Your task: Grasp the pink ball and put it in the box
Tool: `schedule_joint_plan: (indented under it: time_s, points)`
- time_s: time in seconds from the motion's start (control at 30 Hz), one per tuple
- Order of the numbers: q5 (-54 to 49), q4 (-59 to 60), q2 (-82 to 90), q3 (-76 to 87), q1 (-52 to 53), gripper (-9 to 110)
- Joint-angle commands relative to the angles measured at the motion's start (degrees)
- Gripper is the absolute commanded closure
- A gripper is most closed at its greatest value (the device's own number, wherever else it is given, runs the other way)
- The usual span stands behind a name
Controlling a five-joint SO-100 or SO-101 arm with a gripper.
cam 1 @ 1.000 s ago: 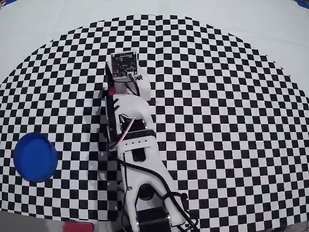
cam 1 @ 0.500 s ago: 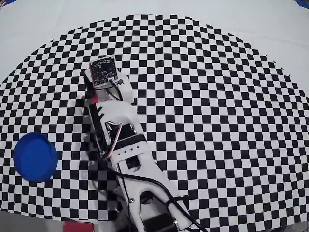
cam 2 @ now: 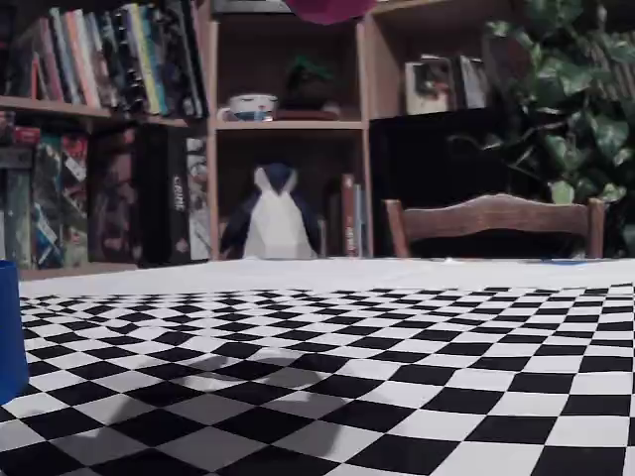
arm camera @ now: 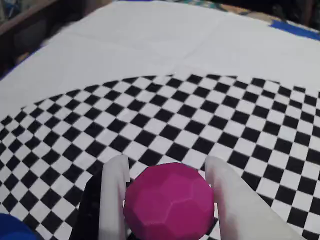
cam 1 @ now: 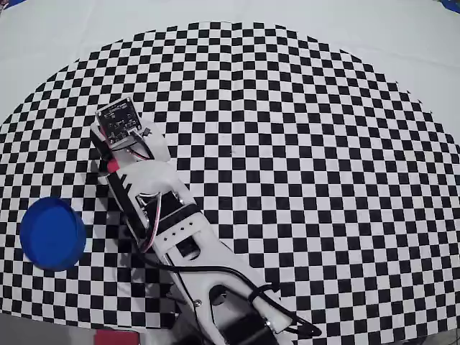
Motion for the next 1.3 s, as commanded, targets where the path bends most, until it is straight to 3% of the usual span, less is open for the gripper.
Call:
schedule_joint_plan:
  time_s: [0.0,1.27]
  points:
    - [0.09,0.18,1.58,-0.44,-2.81,101]
    - [0.09,0.09,-0.44,1.32,-25.66,101]
